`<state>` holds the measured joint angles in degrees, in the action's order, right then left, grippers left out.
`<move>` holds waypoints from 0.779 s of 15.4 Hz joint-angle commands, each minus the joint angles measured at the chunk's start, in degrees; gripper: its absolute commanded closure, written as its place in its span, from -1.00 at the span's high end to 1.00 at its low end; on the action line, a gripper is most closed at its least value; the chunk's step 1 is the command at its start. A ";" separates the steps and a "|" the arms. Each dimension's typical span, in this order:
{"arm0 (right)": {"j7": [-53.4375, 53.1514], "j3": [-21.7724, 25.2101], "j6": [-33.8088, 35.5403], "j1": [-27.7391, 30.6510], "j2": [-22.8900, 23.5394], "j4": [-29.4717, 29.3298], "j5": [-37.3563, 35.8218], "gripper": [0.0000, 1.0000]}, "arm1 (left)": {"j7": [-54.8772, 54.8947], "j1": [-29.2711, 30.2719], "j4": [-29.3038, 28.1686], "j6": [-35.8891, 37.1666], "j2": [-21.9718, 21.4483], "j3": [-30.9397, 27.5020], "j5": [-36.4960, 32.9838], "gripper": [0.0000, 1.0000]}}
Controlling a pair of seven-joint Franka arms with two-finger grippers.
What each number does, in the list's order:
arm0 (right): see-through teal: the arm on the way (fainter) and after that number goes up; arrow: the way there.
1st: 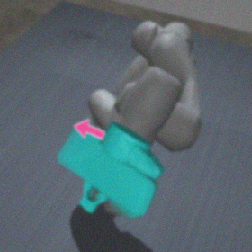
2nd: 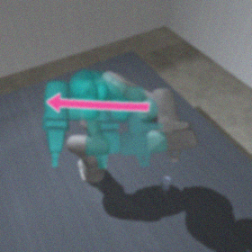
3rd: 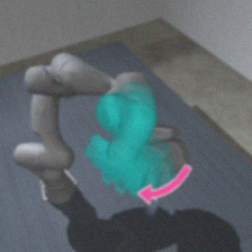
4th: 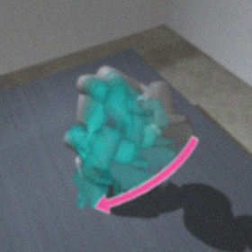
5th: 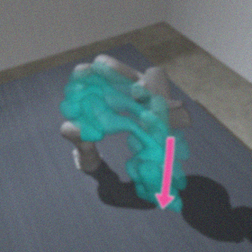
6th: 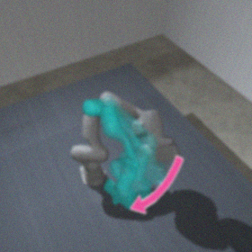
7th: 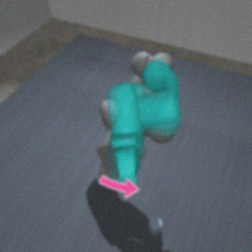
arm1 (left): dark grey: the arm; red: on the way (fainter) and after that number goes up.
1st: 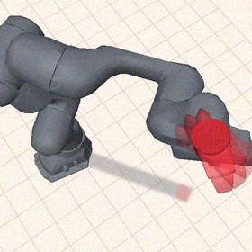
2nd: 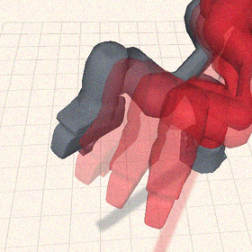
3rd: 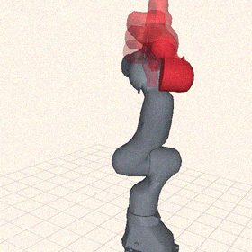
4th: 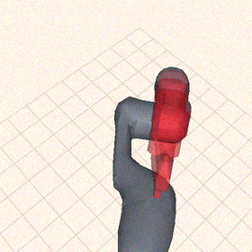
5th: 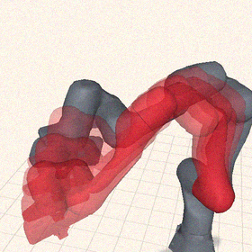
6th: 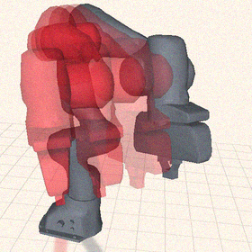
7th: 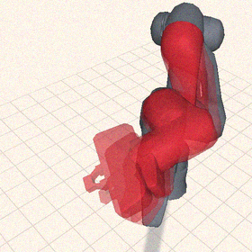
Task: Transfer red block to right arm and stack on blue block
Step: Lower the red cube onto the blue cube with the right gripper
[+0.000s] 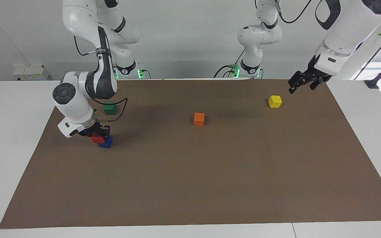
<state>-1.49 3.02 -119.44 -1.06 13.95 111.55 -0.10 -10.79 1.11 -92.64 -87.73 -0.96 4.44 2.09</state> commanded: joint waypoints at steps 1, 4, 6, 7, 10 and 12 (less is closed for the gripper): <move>-0.53 -0.74 -0.70 1.06 0.29 -0.11 1.06 -1.00 | 0.25 -0.67 -0.52 0.72 -0.80 -0.66 -1.12 1.00; -0.61 -0.74 -1.67 1.06 0.03 1.03 1.06 -1.00 | 0.25 -0.67 -0.52 0.72 -0.80 -0.66 -1.12 1.00; -1.05 -0.74 -1.67 1.06 -0.06 1.12 1.24 -0.99 | 0.25 -0.67 -0.52 0.72 -0.80 -0.66 -1.12 1.00; -0.97 -0.74 -1.76 1.15 -0.06 1.12 1.24 -0.10 | 0.25 -0.67 -0.52 0.72 -0.80 -0.66 -1.12 1.00; -1.05 -0.83 -1.76 1.67 -0.06 1.12 1.24 0.91 | 0.25 -0.67 -0.52 0.72 -0.80 -0.66 -1.12 1.00; -1.06 -0.83 -1.76 1.67 -0.06 1.03 1.33 1.00 | 0.25 -0.67 -0.52 0.72 -0.80 -0.66 -1.12 1.00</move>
<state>-1.58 3.03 -119.78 -0.52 14.05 112.01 0.38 -10.79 1.11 -92.64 -87.73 -0.96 4.44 2.09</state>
